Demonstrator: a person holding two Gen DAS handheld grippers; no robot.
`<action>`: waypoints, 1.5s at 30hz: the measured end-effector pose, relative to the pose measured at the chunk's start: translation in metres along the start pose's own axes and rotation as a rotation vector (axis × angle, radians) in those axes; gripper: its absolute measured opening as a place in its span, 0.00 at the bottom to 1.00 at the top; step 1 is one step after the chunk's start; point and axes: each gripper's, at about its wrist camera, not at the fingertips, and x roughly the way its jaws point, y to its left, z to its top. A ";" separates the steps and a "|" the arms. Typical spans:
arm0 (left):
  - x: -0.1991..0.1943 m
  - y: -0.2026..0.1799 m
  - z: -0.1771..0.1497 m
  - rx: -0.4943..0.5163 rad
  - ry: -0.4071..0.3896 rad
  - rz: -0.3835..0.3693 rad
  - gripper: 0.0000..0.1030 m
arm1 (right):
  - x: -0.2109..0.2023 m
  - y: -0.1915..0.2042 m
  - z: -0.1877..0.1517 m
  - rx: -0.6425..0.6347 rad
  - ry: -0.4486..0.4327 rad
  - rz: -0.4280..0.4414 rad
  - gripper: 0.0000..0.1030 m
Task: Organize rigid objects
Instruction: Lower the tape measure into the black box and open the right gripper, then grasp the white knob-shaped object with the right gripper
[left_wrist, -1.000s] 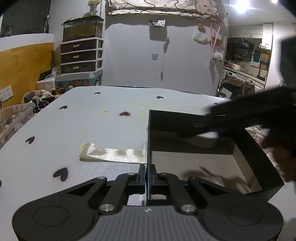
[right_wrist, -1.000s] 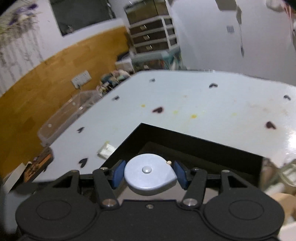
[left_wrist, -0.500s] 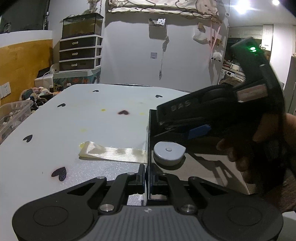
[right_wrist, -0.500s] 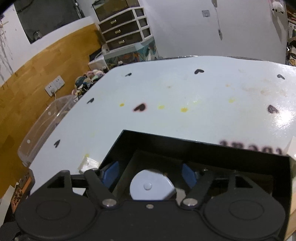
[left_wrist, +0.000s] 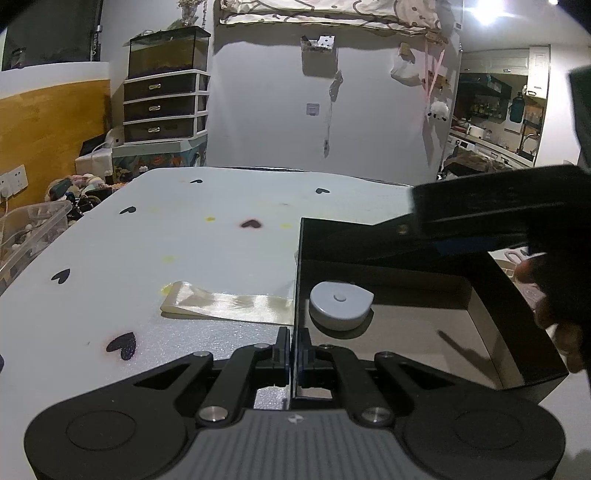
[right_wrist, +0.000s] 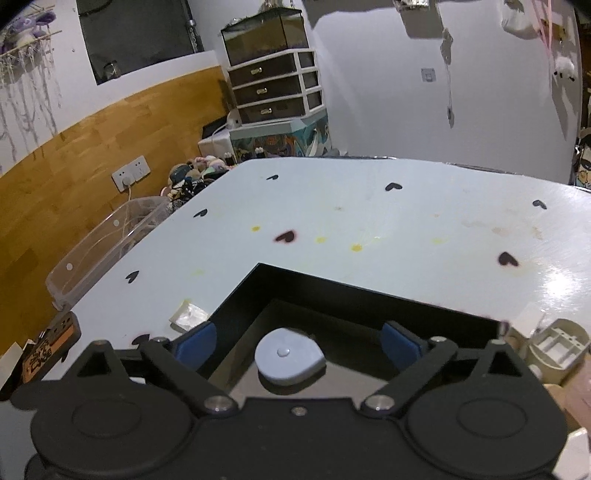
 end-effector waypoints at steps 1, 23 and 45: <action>0.000 0.000 0.000 -0.001 0.001 0.002 0.03 | -0.003 -0.001 -0.001 -0.004 -0.007 -0.001 0.98; -0.002 -0.004 0.001 -0.025 -0.001 0.026 0.03 | -0.114 -0.065 -0.061 -0.025 -0.260 -0.069 1.00; -0.002 -0.005 0.000 -0.043 -0.010 0.040 0.05 | -0.148 -0.147 -0.128 0.160 -0.287 -0.361 1.00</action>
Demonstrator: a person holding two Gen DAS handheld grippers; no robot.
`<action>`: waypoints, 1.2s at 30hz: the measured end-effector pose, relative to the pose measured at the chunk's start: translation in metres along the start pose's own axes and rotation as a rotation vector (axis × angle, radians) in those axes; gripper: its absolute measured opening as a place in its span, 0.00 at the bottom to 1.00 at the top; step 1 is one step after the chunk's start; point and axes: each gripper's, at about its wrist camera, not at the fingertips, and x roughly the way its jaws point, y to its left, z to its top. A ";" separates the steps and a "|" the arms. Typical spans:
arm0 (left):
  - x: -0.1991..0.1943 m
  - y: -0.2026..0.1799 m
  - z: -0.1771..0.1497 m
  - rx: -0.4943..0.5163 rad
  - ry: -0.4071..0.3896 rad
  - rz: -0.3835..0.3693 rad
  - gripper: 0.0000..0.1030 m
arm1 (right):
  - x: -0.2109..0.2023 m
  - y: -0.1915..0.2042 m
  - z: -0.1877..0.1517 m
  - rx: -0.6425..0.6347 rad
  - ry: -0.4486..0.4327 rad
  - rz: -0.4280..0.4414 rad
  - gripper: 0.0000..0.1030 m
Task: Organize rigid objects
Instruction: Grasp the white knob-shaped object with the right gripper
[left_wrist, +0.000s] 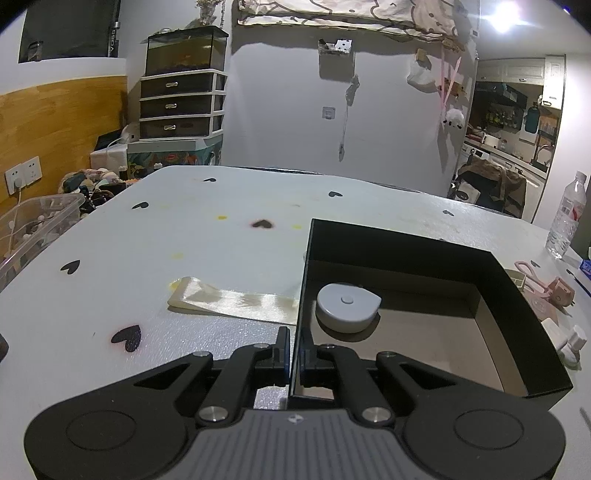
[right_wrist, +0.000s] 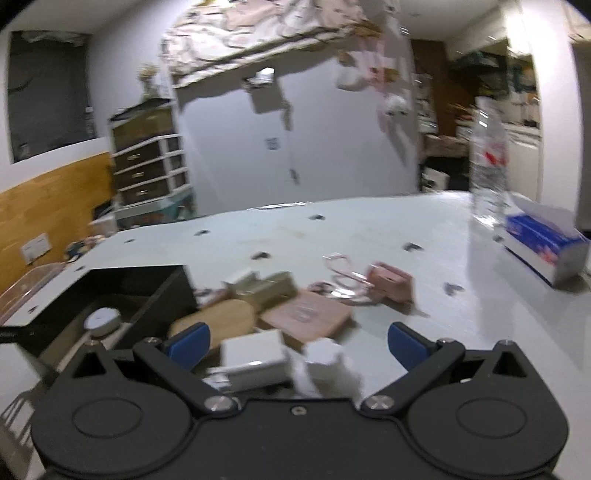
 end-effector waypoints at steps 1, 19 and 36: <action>0.000 0.000 0.000 0.000 0.000 0.000 0.05 | 0.002 -0.004 -0.001 0.013 0.005 -0.018 1.00; 0.000 0.000 0.000 0.004 0.001 0.002 0.05 | 0.033 -0.008 -0.007 0.016 0.091 -0.039 0.48; 0.000 0.000 0.000 0.005 0.002 0.003 0.05 | 0.035 -0.006 -0.008 -0.004 0.112 -0.038 0.29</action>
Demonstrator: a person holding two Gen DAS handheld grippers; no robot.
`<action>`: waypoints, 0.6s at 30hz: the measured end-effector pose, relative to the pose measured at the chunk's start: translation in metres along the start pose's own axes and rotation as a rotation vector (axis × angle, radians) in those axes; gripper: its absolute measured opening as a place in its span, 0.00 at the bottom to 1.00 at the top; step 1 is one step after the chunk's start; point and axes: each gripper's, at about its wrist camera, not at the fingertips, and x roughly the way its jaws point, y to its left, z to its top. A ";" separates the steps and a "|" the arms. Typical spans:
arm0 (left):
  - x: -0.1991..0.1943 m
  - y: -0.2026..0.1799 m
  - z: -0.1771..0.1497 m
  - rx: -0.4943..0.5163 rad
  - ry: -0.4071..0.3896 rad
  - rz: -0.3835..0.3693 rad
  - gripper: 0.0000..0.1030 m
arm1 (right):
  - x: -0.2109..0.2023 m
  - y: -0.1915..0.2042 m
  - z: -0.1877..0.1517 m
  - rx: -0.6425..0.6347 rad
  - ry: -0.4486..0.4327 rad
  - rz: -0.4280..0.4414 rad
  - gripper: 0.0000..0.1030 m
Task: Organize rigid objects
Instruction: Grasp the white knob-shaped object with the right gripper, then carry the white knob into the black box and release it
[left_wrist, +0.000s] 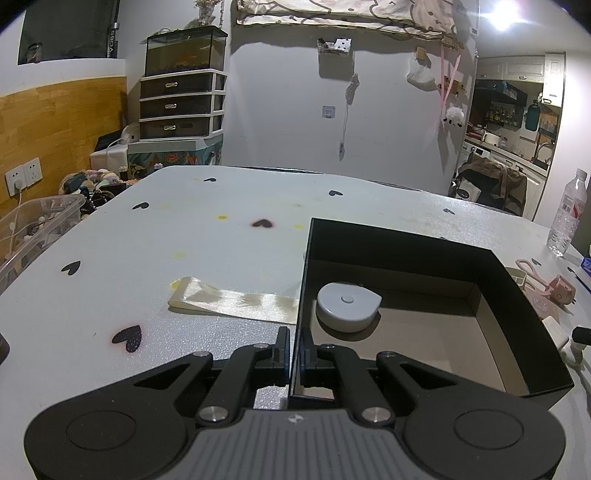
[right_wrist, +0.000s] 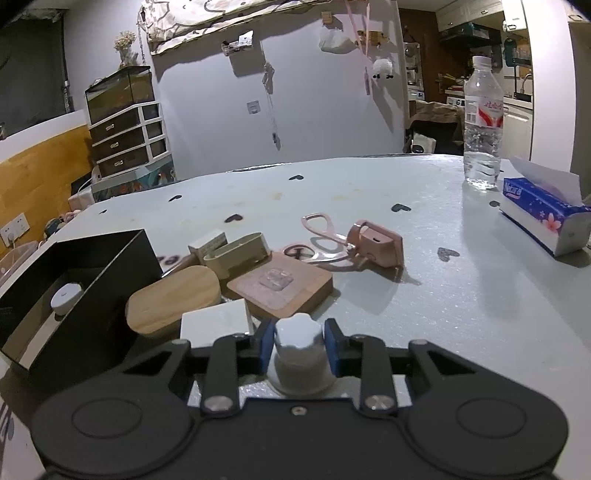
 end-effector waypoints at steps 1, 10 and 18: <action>0.000 0.000 0.000 0.000 0.000 0.000 0.05 | -0.001 -0.001 0.000 -0.001 0.001 0.006 0.29; 0.000 0.000 0.000 0.000 0.000 0.000 0.05 | -0.024 -0.025 0.010 -0.002 -0.044 -0.115 0.29; -0.001 0.000 0.001 -0.005 -0.001 0.005 0.05 | -0.045 0.006 0.036 -0.043 -0.120 0.076 0.29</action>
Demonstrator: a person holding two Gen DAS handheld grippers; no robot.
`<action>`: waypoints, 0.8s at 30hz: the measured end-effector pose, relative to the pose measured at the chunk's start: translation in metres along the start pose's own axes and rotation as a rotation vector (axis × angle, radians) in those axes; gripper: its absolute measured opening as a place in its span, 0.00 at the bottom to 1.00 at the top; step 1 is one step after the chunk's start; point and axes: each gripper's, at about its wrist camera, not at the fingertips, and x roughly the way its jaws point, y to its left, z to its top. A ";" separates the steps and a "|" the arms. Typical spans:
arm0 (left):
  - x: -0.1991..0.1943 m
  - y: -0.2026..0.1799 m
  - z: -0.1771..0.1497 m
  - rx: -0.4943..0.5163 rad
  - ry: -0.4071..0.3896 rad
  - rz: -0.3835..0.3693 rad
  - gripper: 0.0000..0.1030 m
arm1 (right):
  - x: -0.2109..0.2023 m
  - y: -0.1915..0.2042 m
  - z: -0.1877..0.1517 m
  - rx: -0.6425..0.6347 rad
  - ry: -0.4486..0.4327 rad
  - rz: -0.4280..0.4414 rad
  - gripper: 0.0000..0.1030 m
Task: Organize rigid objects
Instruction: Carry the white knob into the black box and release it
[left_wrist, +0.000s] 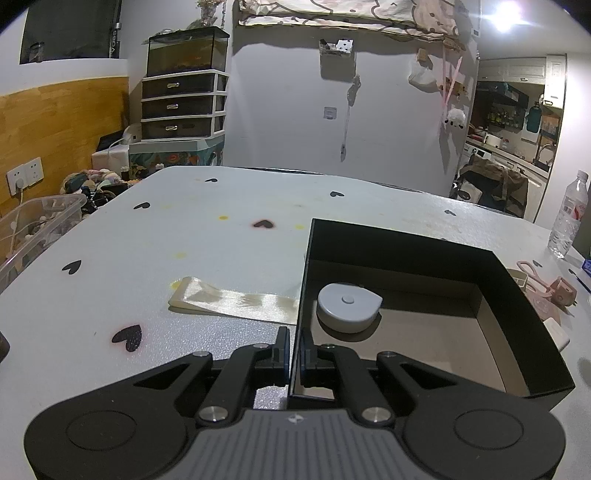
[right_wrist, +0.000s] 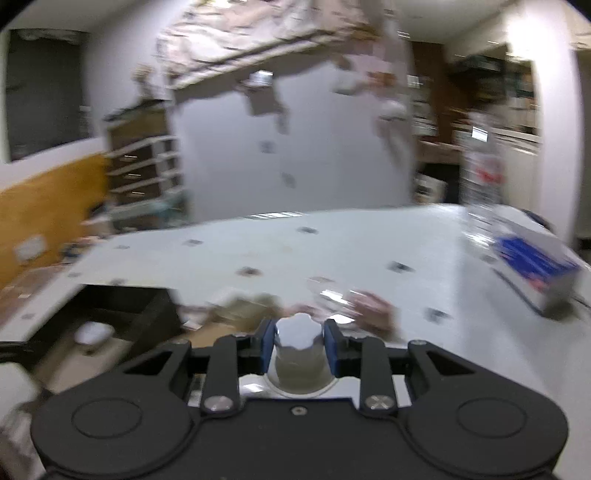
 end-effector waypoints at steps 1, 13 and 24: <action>0.000 0.000 0.000 -0.002 0.000 0.001 0.05 | 0.000 0.009 0.004 -0.017 -0.006 0.038 0.29; 0.001 0.000 0.000 -0.009 0.001 0.000 0.05 | 0.045 0.123 0.032 -0.185 0.111 0.456 0.29; 0.003 0.001 0.000 -0.014 0.006 -0.005 0.05 | 0.109 0.203 0.013 -0.248 0.345 0.539 0.29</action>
